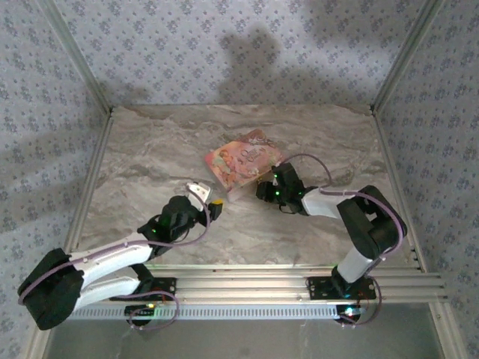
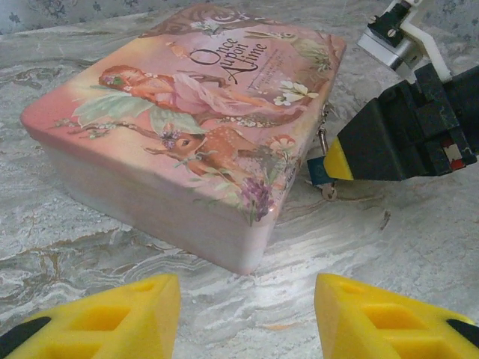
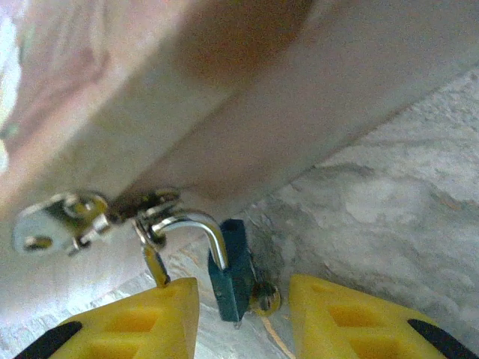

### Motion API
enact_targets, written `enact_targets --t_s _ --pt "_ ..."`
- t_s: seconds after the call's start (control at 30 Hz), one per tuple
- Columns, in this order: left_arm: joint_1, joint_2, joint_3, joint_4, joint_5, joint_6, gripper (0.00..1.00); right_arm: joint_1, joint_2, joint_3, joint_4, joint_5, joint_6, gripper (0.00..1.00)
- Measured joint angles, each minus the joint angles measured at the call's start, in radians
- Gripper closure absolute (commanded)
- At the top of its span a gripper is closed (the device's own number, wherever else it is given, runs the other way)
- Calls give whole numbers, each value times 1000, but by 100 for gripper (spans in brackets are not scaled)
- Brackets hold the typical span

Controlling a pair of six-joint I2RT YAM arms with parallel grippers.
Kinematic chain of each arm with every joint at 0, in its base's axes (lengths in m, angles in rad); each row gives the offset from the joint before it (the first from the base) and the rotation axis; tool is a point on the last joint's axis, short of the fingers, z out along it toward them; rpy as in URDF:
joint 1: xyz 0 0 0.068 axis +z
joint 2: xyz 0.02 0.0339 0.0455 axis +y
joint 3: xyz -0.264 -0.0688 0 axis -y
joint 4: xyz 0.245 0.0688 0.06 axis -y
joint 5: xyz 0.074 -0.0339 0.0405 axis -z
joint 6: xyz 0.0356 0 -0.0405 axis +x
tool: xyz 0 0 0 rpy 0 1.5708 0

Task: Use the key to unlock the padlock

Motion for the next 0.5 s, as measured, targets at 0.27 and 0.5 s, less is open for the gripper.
enact_targets --t_s 0.27,0.5 --pt "3 8 24 -7 2 19 50 0 48 13 45 -17 -6 73" --pt "9 10 24 -10 3 21 49 15 46 6 68 -3 -3 91"
